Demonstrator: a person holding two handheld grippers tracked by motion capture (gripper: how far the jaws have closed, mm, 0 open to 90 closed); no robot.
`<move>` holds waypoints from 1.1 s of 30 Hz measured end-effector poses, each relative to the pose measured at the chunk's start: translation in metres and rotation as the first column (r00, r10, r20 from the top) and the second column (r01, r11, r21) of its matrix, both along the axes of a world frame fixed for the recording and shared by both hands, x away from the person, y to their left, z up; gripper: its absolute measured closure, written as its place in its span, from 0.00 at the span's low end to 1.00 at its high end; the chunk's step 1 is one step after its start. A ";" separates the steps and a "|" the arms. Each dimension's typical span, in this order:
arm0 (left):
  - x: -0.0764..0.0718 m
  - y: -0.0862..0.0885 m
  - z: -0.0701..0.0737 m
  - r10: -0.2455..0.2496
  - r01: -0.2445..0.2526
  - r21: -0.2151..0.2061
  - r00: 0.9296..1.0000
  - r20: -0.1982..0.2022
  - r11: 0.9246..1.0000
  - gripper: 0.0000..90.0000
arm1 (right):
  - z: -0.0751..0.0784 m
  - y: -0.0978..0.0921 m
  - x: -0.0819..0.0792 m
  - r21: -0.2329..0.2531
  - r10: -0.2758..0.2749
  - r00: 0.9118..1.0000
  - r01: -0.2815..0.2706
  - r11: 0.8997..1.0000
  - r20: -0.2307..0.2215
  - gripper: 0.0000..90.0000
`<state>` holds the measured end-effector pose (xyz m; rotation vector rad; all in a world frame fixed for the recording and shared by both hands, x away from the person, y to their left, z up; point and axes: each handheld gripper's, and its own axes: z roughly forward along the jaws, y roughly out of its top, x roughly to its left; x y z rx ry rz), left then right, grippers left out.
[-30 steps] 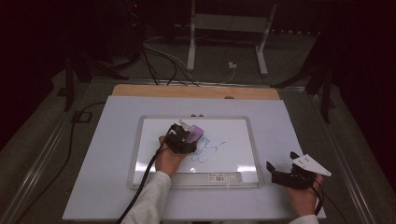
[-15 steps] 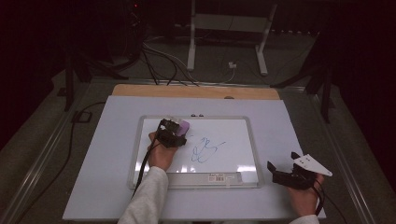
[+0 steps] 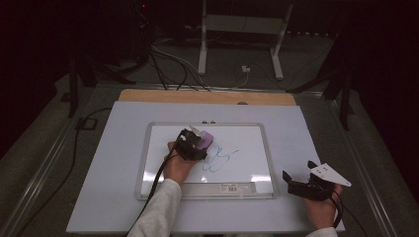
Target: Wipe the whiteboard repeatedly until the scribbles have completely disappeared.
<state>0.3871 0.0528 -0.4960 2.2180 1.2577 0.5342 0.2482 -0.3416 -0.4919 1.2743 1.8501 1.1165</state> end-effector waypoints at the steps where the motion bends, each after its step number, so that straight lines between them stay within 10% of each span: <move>1: 0.003 0.005 0.000 0.031 -0.031 0.002 1.000 0.000 1.000 0.47 | 0.000 -0.001 0.000 0.002 -0.002 1.000 0.002 1.000 -0.001 0.00; 6: 0.008 0.011 0.001 0.077 -0.077 0.022 0.997 -0.006 0.997 0.47 | 0.000 -0.002 0.000 0.005 -0.006 1.000 0.006 1.000 -0.002 0.00; 10: 0.001 -0.003 0.001 -0.039 0.039 -0.012 0.999 -0.030 0.999 0.47 | 0.000 0.001 0.001 -0.001 0.001 1.000 -0.001 1.000 -0.003 0.00; 15: -0.009 -0.021 0.003 -0.177 0.177 0.007 0.984 -0.027 0.984 0.47 | -0.001 0.002 0.001 -0.006 0.004 1.000 -0.004 1.000 -0.005 0.00; 20: 0.005 -0.007 0.002 -0.045 0.045 0.045 0.999 -0.003 0.998 0.47 | 0.000 0.000 -0.001 0.001 -0.002 1.000 0.002 1.000 0.000 0.00; 25: 0.012 0.004 0.003 0.034 -0.034 0.059 0.999 -0.012 0.998 0.47 | 0.000 -0.004 -0.001 0.010 -0.014 1.000 0.014 1.000 -0.003 0.00; 33: 0.003 -0.018 0.005 -0.142 0.143 0.051 0.989 -0.039 0.988 0.47 | 0.000 0.000 0.000 0.000 -0.002 1.000 0.002 1.000 -0.002 0.00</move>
